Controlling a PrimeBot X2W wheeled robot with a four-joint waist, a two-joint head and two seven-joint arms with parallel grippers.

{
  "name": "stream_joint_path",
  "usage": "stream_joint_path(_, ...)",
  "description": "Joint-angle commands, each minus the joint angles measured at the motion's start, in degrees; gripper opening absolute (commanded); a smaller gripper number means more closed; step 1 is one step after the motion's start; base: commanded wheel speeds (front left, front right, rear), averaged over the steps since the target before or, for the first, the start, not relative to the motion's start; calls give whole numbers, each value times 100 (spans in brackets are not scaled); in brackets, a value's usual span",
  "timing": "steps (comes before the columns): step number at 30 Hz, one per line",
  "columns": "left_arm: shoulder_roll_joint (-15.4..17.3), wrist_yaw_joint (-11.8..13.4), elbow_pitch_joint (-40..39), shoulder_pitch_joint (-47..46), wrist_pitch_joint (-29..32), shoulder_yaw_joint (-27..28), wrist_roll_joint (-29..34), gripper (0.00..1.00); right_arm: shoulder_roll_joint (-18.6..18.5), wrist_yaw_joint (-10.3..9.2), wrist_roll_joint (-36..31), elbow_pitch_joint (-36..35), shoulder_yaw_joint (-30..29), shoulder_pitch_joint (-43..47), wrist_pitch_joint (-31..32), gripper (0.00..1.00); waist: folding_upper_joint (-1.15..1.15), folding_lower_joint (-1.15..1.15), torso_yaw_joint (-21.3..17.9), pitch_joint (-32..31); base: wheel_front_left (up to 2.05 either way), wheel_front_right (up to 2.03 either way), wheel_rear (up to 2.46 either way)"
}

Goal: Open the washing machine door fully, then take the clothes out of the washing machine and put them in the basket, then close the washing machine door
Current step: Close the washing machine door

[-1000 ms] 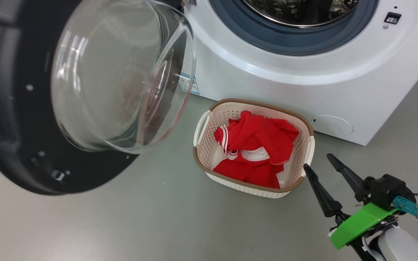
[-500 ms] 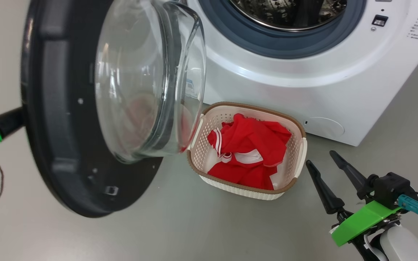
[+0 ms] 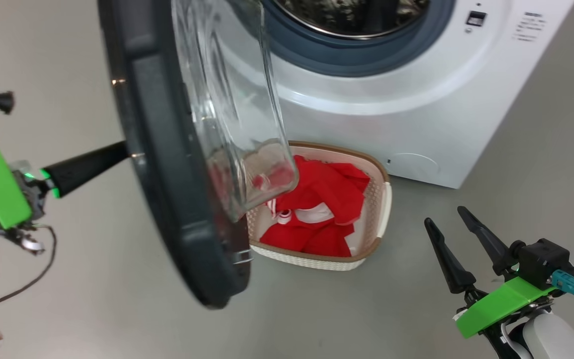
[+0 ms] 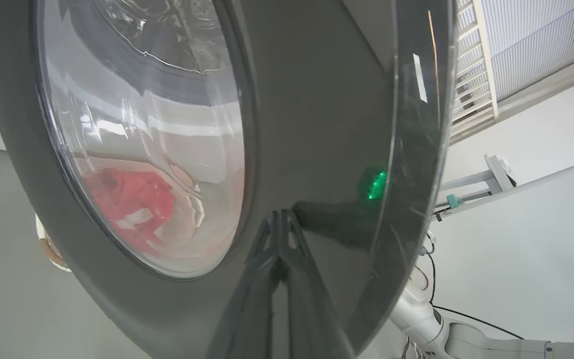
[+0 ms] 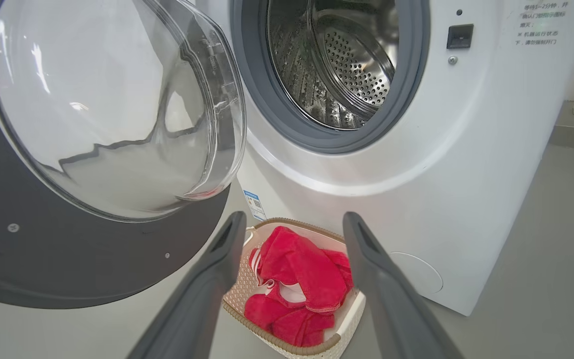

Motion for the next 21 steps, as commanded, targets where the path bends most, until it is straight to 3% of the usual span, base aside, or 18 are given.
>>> stream_joint_path(1, 143, -25, -306, -118, 12, 177, -70, 0, 20, 51, -59, -162, 82, 29, -68, 100, 0, 0, -175, 23, 0, 0, 0)
stream_joint_path(9, -163, -25, -500, -203, -283, 46, 144, 0, 171, 51, -96, -229, 15, -2, -68, 100, 0, 0, -658, 115, 0, 0, 0)
stream_joint_path(21, -316, -25, -135, -629, -661, -94, 432, 0, 383, 51, -160, -328, -116, -87, -68, 100, 0, 0, -1417, 369, 0, 0, 0)
